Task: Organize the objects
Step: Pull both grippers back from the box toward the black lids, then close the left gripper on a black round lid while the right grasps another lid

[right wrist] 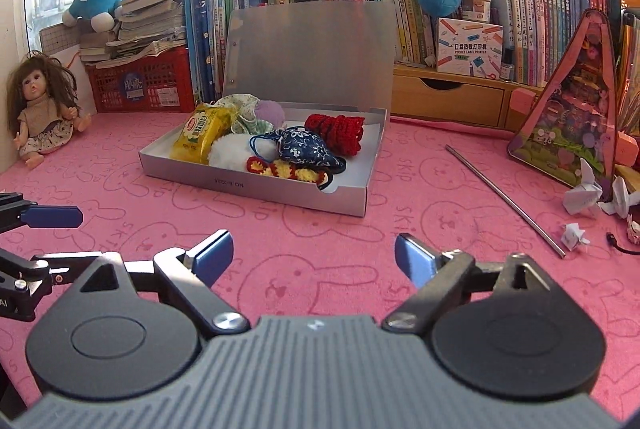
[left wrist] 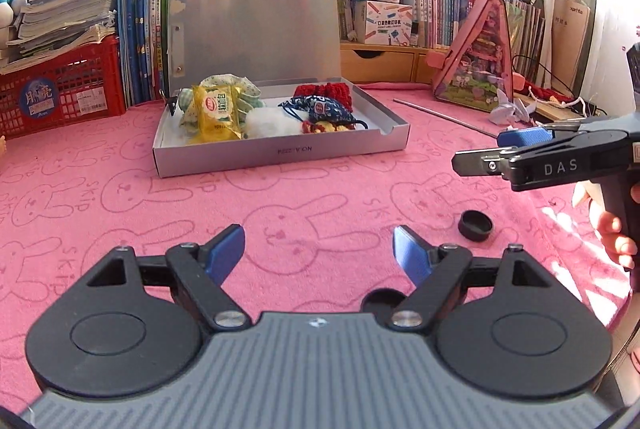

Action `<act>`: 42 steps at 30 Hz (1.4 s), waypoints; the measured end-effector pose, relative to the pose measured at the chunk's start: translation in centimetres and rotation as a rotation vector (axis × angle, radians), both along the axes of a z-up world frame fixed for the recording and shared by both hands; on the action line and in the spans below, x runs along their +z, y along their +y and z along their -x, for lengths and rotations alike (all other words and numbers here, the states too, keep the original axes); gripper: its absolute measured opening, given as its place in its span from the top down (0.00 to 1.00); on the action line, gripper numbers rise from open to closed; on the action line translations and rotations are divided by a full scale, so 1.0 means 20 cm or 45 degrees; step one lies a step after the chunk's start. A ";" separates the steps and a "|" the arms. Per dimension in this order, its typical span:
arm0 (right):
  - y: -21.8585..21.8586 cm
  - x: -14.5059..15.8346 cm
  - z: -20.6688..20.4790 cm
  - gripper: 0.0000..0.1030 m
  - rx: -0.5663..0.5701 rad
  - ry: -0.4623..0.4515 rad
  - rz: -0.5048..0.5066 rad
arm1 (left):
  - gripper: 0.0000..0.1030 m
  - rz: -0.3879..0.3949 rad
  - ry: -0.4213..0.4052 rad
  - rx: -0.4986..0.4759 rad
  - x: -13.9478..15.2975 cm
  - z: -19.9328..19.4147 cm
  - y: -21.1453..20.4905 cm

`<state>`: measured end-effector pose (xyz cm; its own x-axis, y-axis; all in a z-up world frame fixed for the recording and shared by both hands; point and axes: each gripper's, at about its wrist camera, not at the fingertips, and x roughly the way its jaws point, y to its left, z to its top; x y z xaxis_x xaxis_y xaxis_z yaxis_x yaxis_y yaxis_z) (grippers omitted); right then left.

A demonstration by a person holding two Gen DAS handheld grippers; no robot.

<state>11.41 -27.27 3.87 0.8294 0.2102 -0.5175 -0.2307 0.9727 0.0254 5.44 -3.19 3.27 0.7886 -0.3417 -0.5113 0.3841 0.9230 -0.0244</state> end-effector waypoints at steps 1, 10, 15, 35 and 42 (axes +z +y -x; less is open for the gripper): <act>0.00 -0.02 0.02 0.09 -0.001 0.002 0.011 | 0.18 -0.011 -0.001 -0.003 -0.01 0.02 -0.01; 0.03 -0.13 0.12 0.10 0.014 0.043 0.027 | 0.18 -0.002 0.032 -0.032 -0.11 0.14 -0.05; 0.05 -0.18 0.15 0.10 0.004 0.050 0.057 | 0.18 -0.029 0.033 -0.047 -0.14 0.16 -0.09; 0.09 -0.23 0.14 0.23 -0.017 0.079 0.101 | 0.40 -0.052 0.045 -0.020 -0.17 0.15 -0.12; 0.11 -0.23 0.15 0.43 0.009 0.082 0.098 | 0.53 -0.055 0.048 0.000 -0.17 0.15 -0.12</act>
